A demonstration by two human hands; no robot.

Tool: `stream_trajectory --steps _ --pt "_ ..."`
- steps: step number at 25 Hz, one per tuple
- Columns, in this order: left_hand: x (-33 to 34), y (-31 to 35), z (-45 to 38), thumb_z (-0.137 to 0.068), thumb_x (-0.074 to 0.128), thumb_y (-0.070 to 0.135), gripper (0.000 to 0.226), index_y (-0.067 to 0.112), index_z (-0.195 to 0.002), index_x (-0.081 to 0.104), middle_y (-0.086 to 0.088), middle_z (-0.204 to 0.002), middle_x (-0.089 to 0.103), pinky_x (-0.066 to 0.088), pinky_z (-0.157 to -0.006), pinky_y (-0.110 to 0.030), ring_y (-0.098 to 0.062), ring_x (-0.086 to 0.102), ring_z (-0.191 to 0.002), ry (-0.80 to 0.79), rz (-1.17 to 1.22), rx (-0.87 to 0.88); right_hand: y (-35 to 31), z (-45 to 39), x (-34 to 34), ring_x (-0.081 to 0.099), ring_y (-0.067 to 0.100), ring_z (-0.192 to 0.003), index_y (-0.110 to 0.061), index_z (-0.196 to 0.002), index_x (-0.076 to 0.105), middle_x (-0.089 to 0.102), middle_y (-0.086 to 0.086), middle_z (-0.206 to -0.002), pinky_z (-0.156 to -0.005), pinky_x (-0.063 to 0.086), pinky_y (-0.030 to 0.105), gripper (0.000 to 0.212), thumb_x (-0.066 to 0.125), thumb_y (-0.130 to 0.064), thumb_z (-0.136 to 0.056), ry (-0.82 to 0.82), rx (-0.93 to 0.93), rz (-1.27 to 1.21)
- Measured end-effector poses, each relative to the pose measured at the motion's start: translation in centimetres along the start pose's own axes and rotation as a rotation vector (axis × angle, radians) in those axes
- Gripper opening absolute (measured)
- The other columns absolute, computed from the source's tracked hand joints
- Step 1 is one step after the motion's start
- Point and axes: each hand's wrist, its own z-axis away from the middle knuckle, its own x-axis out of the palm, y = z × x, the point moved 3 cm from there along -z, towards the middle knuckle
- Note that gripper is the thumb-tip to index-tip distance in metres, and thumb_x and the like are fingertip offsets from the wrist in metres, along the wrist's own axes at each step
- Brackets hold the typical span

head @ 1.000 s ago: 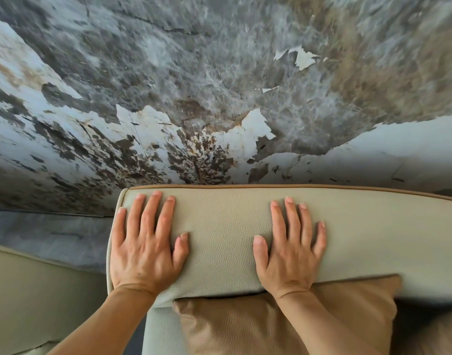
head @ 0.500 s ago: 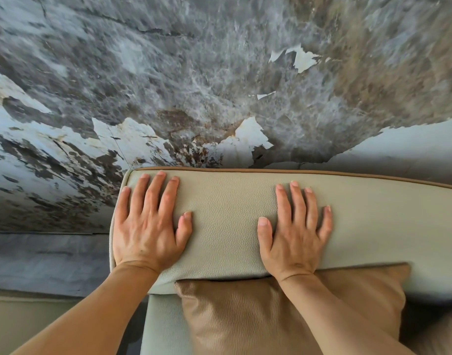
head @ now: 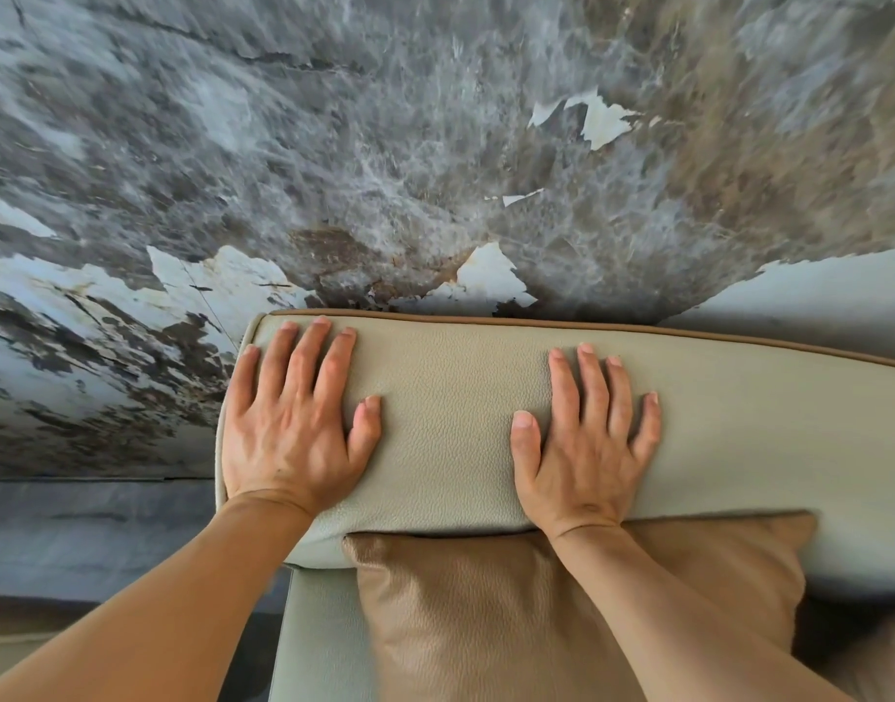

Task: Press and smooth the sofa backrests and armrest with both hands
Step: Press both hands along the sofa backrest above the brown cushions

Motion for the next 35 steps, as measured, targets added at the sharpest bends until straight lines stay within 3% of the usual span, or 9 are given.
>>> stream_trajectory --steps 22,25,29,35 --pt "1.5 0.3 -3.0 -0.089 0.028 0.050 0.064 0.012 -0.138 0.044 -0.013 -0.141 0.049 0.026 -0.109 -0.057 -0.036 0.037 -0.133 -0.026 0.074 0.019 0.1 -2.1 0.8 0.032 0.030 -0.140 -0.019 -0.142 0.043 0.042 0.007 -0.150 -0.114 0.011 0.056 0.064 0.029 -0.052 -0.090 -0.038 0.038 0.016" --pt "1.2 0.3 -2.9 -0.091 0.025 0.051 0.064 0.012 -0.139 0.040 -0.014 -0.143 0.045 0.024 -0.110 -0.057 -0.037 0.033 -0.135 -0.073 0.069 0.043 -0.1 -2.1 0.2 0.026 0.026 -0.143 -0.022 -0.145 0.039 0.037 0.003 -0.153 -0.116 0.007 0.053 0.065 0.026 -0.055 -0.089 -0.127 0.056 0.055" --pt "0.8 0.0 -3.1 -0.094 0.014 0.055 0.067 0.015 -0.145 0.030 -0.011 -0.151 0.035 0.020 -0.112 -0.055 -0.034 0.025 -0.139 -0.186 0.019 0.079 0.4 -2.7 -0.6 0.002 0.016 -0.148 -0.031 -0.152 0.016 0.011 -0.006 -0.162 -0.117 -0.007 0.044 0.069 0.012 -0.061 -0.090 -0.356 0.048 0.014" --pt "-2.6 0.4 -2.1 -0.089 0.003 0.063 0.077 0.020 -0.152 0.006 -0.006 -0.162 0.006 0.010 -0.119 -0.048 -0.028 0.002 -0.148 -0.436 0.024 0.140 3.2 0.6 -6.2 -0.003 0.014 -0.148 -0.029 -0.153 0.009 0.001 -0.008 -0.163 -0.119 -0.001 0.042 0.064 0.018 -0.057 -0.096 -0.606 0.115 -0.068"
